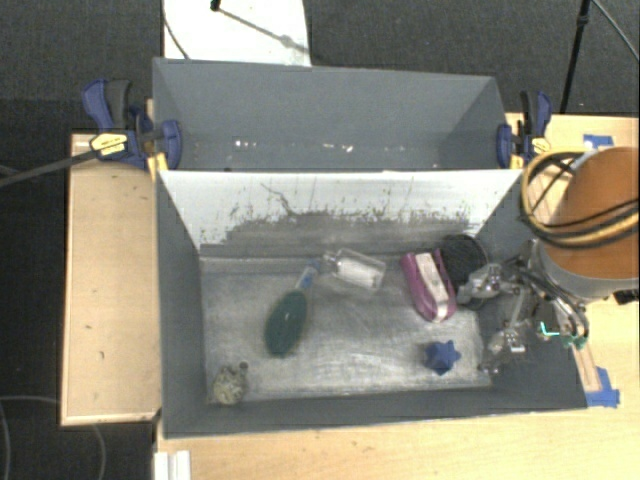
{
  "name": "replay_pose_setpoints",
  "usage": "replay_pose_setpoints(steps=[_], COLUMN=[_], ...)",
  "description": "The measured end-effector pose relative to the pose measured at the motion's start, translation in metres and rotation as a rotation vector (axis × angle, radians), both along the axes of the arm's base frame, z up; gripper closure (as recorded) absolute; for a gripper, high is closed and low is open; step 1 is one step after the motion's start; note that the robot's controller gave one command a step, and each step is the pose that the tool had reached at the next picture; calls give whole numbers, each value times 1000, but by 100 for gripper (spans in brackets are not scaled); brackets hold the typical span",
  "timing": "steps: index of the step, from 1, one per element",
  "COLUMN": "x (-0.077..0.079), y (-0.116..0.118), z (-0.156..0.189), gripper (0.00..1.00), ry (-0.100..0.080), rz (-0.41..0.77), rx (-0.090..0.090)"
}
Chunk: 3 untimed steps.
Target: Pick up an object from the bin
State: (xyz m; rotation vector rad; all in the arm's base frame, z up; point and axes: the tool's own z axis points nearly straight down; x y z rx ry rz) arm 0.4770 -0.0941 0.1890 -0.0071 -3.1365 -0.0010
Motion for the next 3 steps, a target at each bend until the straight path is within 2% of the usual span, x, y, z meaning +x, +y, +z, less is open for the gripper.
replay_pose_setpoints(steps=[1,2,3], x=[3,37,54], y=[18,199,253], z=[-118,-88,-67], gripper=[0,0,0], ry=[-13,-9,-11], rz=[-161,-349,-128], rx=[0,3,2])
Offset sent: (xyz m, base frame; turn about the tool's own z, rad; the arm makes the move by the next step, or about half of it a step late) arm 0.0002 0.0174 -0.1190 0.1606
